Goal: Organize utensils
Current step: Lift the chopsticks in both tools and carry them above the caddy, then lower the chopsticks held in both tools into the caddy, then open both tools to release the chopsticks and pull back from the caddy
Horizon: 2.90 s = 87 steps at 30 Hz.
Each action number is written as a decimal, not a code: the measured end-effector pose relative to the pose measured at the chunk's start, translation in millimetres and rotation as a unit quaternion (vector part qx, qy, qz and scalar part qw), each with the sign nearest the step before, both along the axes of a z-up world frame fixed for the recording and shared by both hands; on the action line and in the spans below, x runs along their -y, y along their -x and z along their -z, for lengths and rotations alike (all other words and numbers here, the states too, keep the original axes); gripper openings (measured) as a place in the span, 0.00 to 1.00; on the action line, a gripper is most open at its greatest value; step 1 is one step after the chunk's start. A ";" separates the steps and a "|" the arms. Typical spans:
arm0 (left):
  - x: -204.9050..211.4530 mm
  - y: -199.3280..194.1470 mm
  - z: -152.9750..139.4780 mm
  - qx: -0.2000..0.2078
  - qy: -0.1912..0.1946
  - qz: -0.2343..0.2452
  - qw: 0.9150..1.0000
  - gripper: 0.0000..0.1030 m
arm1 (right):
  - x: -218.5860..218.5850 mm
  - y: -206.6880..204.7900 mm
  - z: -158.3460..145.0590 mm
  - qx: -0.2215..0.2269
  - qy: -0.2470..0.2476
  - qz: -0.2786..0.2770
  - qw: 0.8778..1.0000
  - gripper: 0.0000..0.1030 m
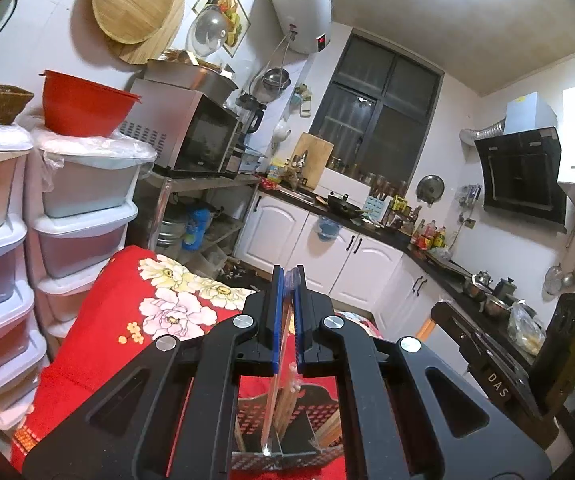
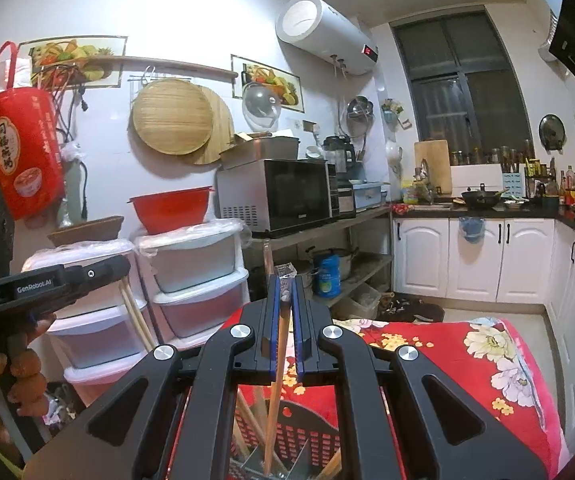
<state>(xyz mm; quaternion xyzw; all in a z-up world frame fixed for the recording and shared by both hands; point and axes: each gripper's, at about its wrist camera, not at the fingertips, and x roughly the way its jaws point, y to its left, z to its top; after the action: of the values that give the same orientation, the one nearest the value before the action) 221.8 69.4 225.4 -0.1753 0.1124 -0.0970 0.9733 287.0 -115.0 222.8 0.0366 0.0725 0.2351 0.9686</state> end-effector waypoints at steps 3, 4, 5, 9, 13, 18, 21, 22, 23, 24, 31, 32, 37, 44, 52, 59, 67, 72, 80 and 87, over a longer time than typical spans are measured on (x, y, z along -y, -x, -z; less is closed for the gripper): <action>3.7 -9.1 5.1 -0.001 -0.004 -0.001 1.000 0.01 | -3.7 -8.3 5.1 0.004 0.007 0.013 1.000 0.06; 5.2 -12.1 7.3 -0.001 -0.006 -0.001 1.000 0.01 | -4.4 -11.3 6.3 0.004 0.009 0.018 1.000 0.06; 6.6 -15.0 9.6 0.000 -0.008 -0.001 1.000 0.01 | -4.4 -13.9 8.5 0.003 0.010 0.021 1.000 0.06; 8.3 -25.7 20.0 -0.006 -0.011 -0.003 1.000 0.01 | -4.0 -26.7 18.3 -0.009 0.008 0.029 1.000 0.06; 8.8 -34.9 31.9 -0.016 -0.009 -0.003 1.000 0.01 | -5.4 -34.1 27.7 -0.016 0.007 0.031 0.999 0.06; 7.8 -41.8 44.2 -0.024 -0.006 -0.003 1.000 0.01 | -11.7 -36.6 39.7 -0.012 0.014 0.032 0.999 0.06; 9.7 -44.8 50.8 -0.028 -0.008 0.000 1.000 0.01 | -18.4 -35.4 45.7 0.003 0.029 0.037 0.999 0.06; 10.8 -45.3 53.0 -0.029 -0.009 0.001 1.000 0.01 | -21.1 -34.4 47.9 0.009 0.035 0.038 0.999 0.06; 12.2 -45.8 55.4 -0.030 -0.010 0.003 0.999 0.01 | -21.4 -33.9 49.7 0.014 0.041 0.039 0.998 0.06; 12.6 -47.0 57.9 -0.032 -0.010 0.004 0.999 0.01 | -24.7 -32.5 52.8 0.022 0.049 0.041 0.998 0.06; 13.1 -54.3 74.8 -0.051 -0.005 0.011 0.999 0.01 | -33.2 -33.9 67.6 0.024 0.065 0.038 0.997 0.06; 13.1 -54.2 76.9 -0.052 -0.004 0.011 0.999 0.01 | -33.0 -34.8 69.4 0.022 0.065 0.038 0.997 0.06; 14.3 -55.1 84.3 -0.060 -0.004 0.015 0.998 0.01 | -32.1 -37.4 78.1 0.009 0.065 0.038 0.997 0.06; 15.1 -54.3 90.2 -0.068 -0.005 0.020 0.998 0.01 | -24.1 -39.8 89.2 -0.020 0.047 0.038 0.998 0.06; 14.7 -50.9 94.3 -0.076 -0.005 0.020 0.997 0.01 | -14.7 -38.9 93.8 -0.053 0.034 0.038 0.997 0.06; 14.2 -46.4 97.2 -0.086 -0.006 0.017 0.996 0.04 | -6.5 -38.8 98.1 -0.083 0.028 0.035 0.996 0.12; 12.4 -39.9 103.2 -0.098 -0.003 0.012 0.995 0.18 | -4.0 -29.5 99.1 -0.089 0.029 0.034 0.995 0.22; 11.8 -33.7 104.7 -0.102 -0.002 0.009 0.995 0.27 | -2.5 -24.5 99.5 -0.093 0.031 0.033 0.995 0.29; 8.4 -22.2 109.1 -0.108 0.004 0.005 0.994 0.49 | 1.2 -14.7 100.3 -0.098 0.031 0.034 0.994 0.37; 4.1 -10.1 112.2 -0.109 0.003 -0.002 0.994 0.59 | 5.1 -2.6 102.2 -0.100 0.034 0.034 0.994 0.44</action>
<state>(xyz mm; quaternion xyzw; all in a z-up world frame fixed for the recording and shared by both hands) 232.0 65.3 113.2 -0.1881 0.2172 -0.0756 0.9548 289.6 -120.1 120.6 0.0296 0.1759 0.1942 0.9646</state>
